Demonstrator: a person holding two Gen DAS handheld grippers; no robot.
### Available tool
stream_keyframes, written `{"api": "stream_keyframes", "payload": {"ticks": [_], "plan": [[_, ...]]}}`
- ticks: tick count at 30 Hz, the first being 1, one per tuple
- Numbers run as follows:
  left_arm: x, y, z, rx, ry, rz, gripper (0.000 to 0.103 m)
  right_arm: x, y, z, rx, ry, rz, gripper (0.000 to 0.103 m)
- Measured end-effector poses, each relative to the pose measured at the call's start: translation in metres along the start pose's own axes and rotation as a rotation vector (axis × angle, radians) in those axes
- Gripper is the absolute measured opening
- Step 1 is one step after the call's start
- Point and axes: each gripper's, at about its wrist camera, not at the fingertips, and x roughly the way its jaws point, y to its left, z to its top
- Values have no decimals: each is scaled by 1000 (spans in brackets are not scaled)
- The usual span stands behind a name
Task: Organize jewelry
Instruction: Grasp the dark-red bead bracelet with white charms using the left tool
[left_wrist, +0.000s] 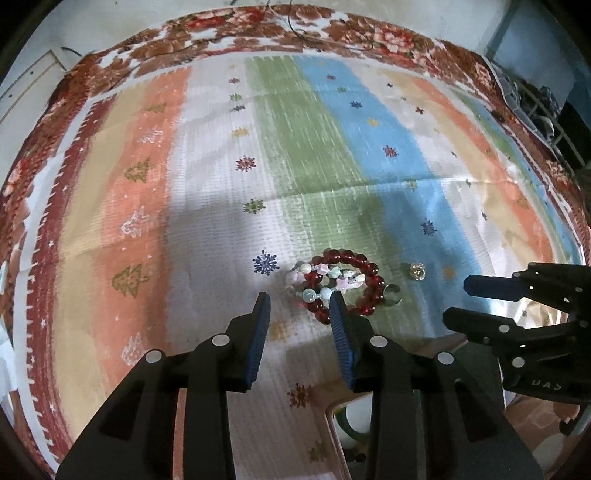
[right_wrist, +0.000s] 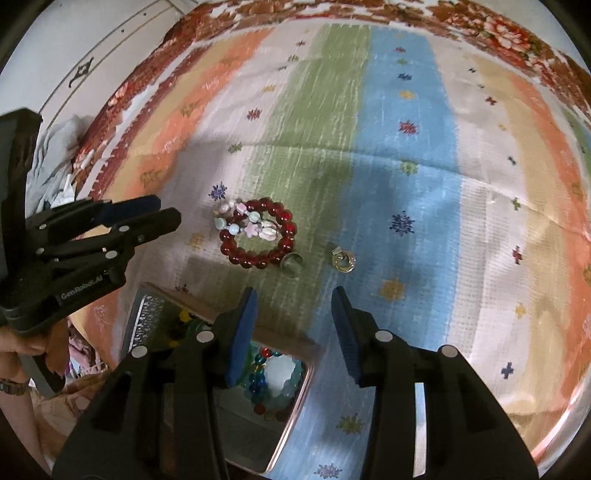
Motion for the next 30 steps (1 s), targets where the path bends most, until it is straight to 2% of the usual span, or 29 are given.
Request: {"api": "stream_keyframes", "payload": {"ticks": [7,14,23,30], "plan": [[25,4,12,33,57,13,34,19,-8,16,24,34,44,44],[46,10,17,54,101,27,34,35,-9,24,16,66,34,44],[61,5,21,90,135,-9,35,56,-6,30,-38,139,39,44],[67,7,23,83,145,-17,39,66,-5,30,-58,156,9,44]]}}
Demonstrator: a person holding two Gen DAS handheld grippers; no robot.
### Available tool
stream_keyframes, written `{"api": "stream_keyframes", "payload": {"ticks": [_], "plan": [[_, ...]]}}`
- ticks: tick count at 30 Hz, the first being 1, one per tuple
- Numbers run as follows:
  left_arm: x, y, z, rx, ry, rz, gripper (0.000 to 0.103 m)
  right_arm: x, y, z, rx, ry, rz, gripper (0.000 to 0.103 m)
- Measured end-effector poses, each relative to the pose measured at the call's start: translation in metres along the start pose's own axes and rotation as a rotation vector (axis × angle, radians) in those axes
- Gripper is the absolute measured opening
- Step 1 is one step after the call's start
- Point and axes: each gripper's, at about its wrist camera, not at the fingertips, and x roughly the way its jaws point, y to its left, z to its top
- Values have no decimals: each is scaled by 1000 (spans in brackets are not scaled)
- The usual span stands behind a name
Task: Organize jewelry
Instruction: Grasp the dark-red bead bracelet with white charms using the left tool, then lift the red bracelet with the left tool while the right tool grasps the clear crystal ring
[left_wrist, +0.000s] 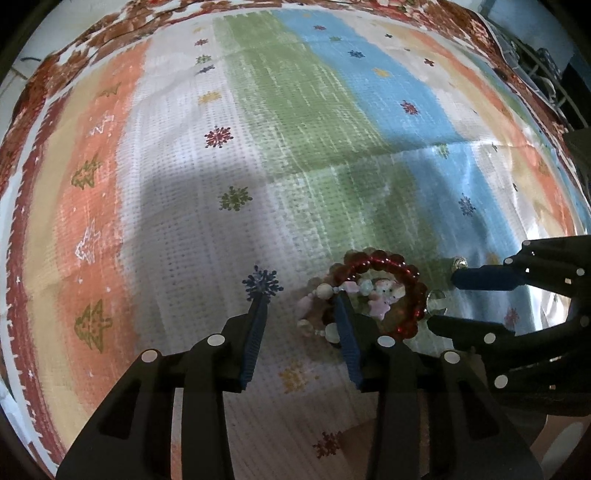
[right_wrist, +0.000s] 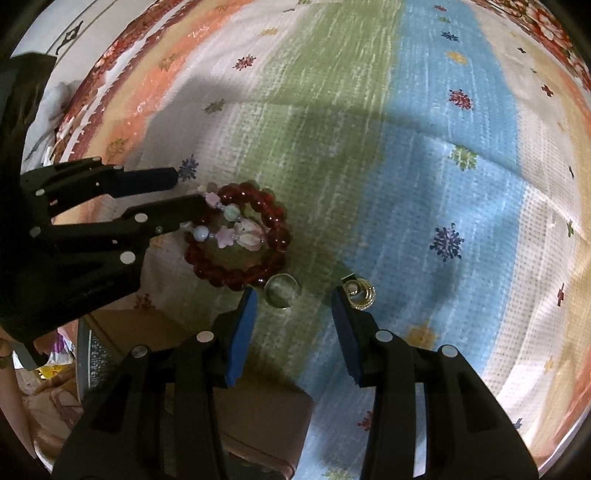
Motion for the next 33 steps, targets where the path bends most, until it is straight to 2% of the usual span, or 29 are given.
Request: {"api": "stream_keyframes", "payload": {"ticks": [1,3,5,7,11,12,15,24,29,31,33], "plan": [[0,1,0,-5,2,-10,38,0,0,0,-2,0,-3,44],[0,0,0,-1,3,-28,24,2,2,1,-7,-1,-12,43],[0,-3,-1,6,5,-39,15,5,4,2,-18,-2,-35,38],[0,-8,-1,23,6,-37,11,6,3,2,-14,-7,-54,22],[1,-8,-2,9,5,-51,8,7,4,4,-5,-12,-41,22],[1,-6,-1,-1,2,-57,0,6,3,3,-6,-13,-41,22],[-2,0,-3,-33,-5,-88,0,0,4,3,-10,-21,-35,22],[-23,8,1,-61,-53,-114,0,-13,-2,-1,-13,-52,-48,22],[-6,-1,-1,-31,-10,-75,3,-14,-7,-4,-4,-51,-48,22],[-3,-2,-2,-21,-5,-49,9,-16,-10,-5,0,-56,-46,22],[0,-2,-2,-16,-2,-29,12,-16,-9,-4,4,-58,-45,22]]}}
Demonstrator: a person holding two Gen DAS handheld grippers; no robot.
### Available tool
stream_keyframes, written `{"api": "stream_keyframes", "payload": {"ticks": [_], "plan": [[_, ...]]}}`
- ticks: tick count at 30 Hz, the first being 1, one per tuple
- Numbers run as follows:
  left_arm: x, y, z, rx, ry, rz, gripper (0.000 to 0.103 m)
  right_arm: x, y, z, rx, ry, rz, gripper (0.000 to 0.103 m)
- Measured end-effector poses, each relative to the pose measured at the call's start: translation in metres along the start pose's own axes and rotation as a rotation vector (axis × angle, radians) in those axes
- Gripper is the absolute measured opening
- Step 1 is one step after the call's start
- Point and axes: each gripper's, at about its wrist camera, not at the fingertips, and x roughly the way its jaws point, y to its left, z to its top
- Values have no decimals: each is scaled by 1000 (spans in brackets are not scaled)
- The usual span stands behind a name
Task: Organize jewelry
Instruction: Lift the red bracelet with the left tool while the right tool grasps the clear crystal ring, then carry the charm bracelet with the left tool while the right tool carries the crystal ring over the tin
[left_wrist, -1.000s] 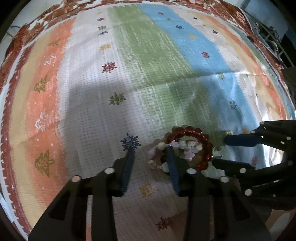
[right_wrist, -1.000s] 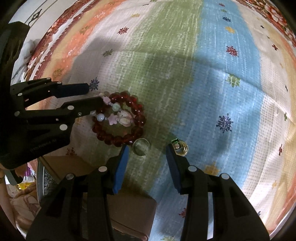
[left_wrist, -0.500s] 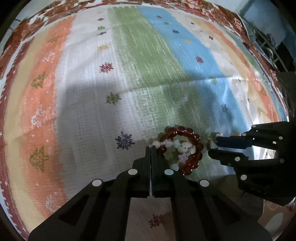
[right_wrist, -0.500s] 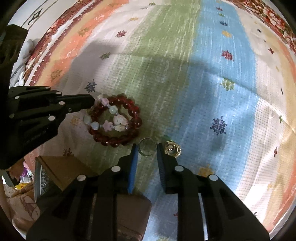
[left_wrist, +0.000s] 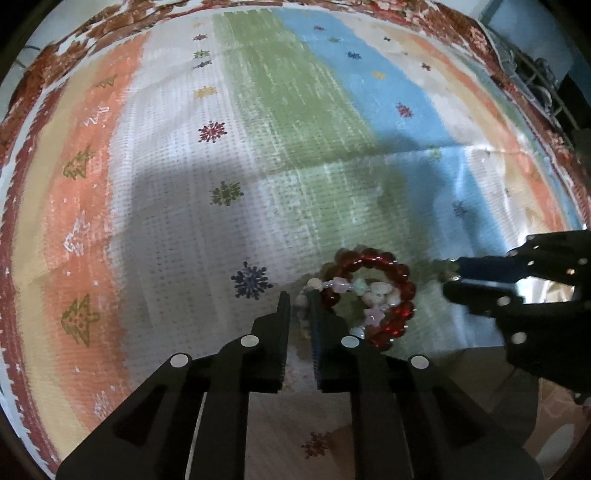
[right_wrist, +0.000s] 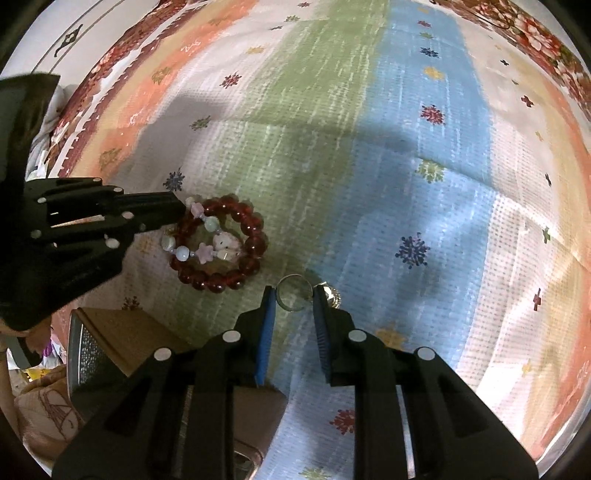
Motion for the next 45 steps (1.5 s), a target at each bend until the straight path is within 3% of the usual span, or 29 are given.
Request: {"api": "stream_keyframes", "payload": {"ticks": [9,11,15,27,38,45], "plan": [[12,-9,-1,49,15,52,13,-1,-5,-5,0,4,0,22],[14,-11,-1,52,16,64,10,0,-6,-4,5,3,0,22],[11,-7,0,17,6,31,9,-1,-5,-2,9,-3,2,22],[-27,-6,1,-8,-82,-21,9,-16,-10,-7,26,-43,-6,22],[-61,-7,-5,-20,-160,-13,9,-43,-11,-19,61,-133,-64,22],[-79,-15,-12,-28,-201,-9,9,-54,-3,-25,68,-154,-54,22]]}}
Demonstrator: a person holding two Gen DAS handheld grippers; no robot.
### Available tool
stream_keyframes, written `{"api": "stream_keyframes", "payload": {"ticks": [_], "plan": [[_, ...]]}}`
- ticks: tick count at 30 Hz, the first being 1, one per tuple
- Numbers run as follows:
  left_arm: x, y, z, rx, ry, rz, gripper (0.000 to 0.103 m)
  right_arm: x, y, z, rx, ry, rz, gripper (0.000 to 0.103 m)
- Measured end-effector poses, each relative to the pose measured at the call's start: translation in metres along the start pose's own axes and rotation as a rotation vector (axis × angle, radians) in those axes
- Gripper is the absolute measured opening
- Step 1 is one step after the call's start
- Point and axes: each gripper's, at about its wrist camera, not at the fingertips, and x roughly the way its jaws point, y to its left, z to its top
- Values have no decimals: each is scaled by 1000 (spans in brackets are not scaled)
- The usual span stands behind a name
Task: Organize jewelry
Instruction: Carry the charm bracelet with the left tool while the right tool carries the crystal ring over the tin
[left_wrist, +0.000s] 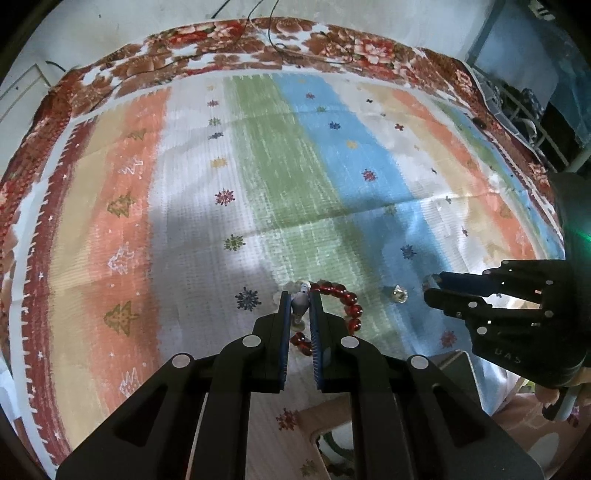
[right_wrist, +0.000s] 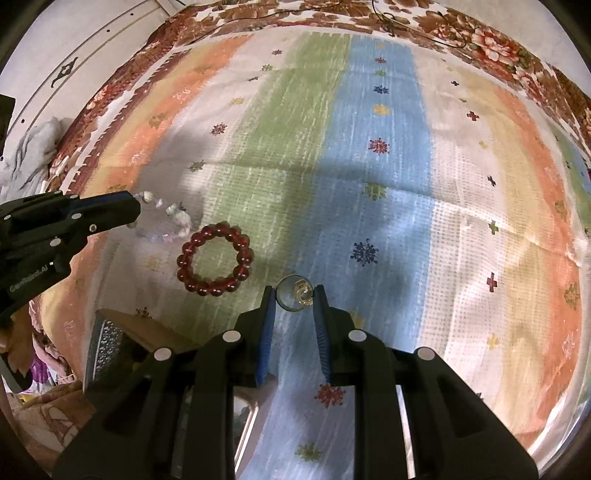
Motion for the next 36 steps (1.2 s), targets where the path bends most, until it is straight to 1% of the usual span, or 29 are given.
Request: {"api": "stream_keyframes", "payload": {"ticks": [4,7,12,15,21,25,28,31,33,36], "plan": [[-10,-6,-5,5,-11,-5,9,-10,4,-4,1,-16,-11,22],[-19,-11,-9,9,-23,-15,10,-16,6,-8,-4,-29,-36,22],[-35,-21,-15,18,-54,-7,10,-27,9,-15,-1,-52,-56,22],[-44,-26,-18,17,-75,-2,10,-36,14,-21,-16,-75,-90,22],[-65,-37,-30,18,-122,18,10,-47,18,-33,-17,-94,-91,22],[-83,-40,-38,2,-167,14,10,-58,21,-38,-11,-120,-75,22],[-89,-44,-44,7,-180,17,10,-68,26,-43,-17,-136,-55,22],[-94,-49,-52,21,-188,17,10,-75,32,-50,-26,-145,-21,22],[-98,-52,-57,25,-194,16,10,-80,35,-56,-23,-144,26,22],[-102,-55,-64,28,-200,11,10,-84,40,-63,-28,-143,53,22]]}}
